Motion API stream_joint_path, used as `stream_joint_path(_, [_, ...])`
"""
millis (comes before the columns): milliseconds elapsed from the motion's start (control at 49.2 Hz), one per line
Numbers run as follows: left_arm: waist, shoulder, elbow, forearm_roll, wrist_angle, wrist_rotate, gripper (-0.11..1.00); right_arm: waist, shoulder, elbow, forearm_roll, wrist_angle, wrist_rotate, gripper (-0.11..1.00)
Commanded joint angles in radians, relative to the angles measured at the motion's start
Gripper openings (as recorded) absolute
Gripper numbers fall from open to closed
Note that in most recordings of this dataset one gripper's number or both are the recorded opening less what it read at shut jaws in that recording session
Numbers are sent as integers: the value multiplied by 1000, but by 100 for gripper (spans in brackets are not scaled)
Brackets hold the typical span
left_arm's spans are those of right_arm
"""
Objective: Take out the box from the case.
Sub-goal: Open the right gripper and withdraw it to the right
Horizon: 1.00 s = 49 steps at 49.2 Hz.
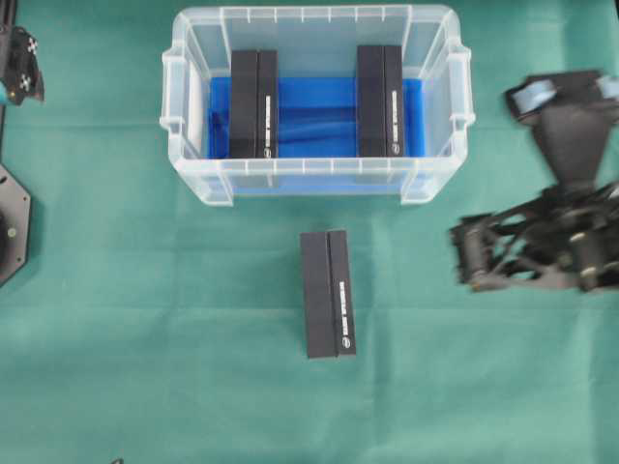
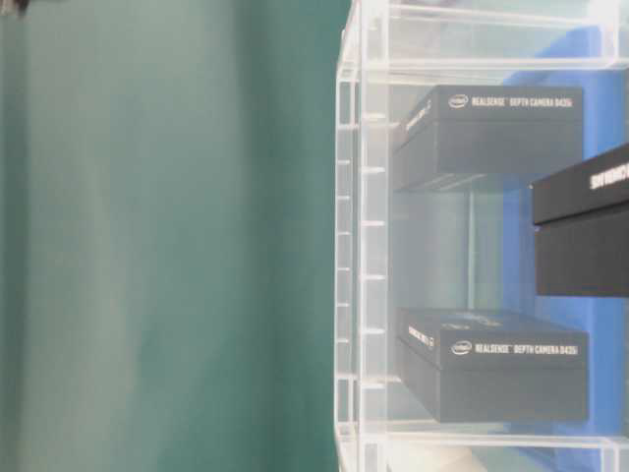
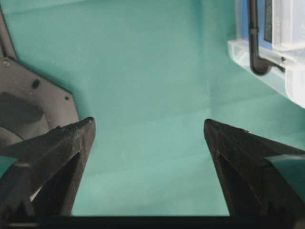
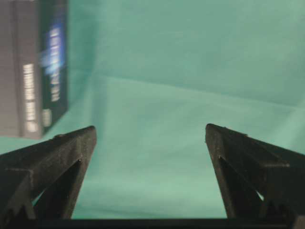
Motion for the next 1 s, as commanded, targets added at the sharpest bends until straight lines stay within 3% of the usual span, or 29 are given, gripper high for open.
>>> stream_joint_path(0, [-9,-3,-11,-2,-5,-3,96,9,-80,44,-2,-3,0,94])
stream_joint_path(224, [-14,-8,-9,-2,-5,-5,96,14,-189,126,-2,31,-2,94])
stream_joint_path(570, [-14,0,-12,-2,-5,-5,96,-34,-183,146,-9,17,-44,94])
stream_joint_path(732, [-14,2,-12,-2,-5,-6,96,-135,-201,178,-9,-18,-133,94])
stream_joint_path(976, [-14,2,-12,-2,-5,-8,96,-339,-222,199,-8,-72,-327,94])
